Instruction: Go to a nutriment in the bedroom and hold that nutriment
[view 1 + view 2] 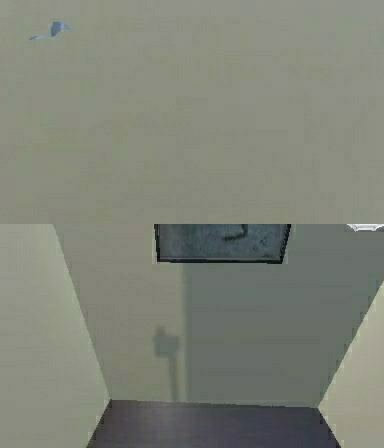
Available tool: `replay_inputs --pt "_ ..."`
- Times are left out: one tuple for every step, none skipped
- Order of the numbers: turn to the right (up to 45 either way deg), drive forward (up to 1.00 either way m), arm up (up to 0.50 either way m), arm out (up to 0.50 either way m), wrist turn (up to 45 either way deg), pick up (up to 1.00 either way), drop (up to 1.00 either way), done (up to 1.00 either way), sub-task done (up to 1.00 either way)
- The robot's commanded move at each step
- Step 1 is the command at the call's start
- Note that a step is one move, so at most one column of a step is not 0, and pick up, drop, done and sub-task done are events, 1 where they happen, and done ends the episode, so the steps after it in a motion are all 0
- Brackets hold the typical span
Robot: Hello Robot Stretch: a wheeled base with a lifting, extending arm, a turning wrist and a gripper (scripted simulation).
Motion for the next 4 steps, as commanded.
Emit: replay_inputs --pt "-39.0 0.00 0.00 0.00 0.0 0.00 0.00 0.00 0.00" --pt "0.0 0.20 0.00 0.00 0.0 0.00 0.00 0.00 0.00" --pt "-3.0 0.00 0.00 0.00 0.0 0.00 0.00 0.00 0.00" --pt "0.0 0.20 0.00 0.00 0.0 0.00 0.00 0.00 0.00"
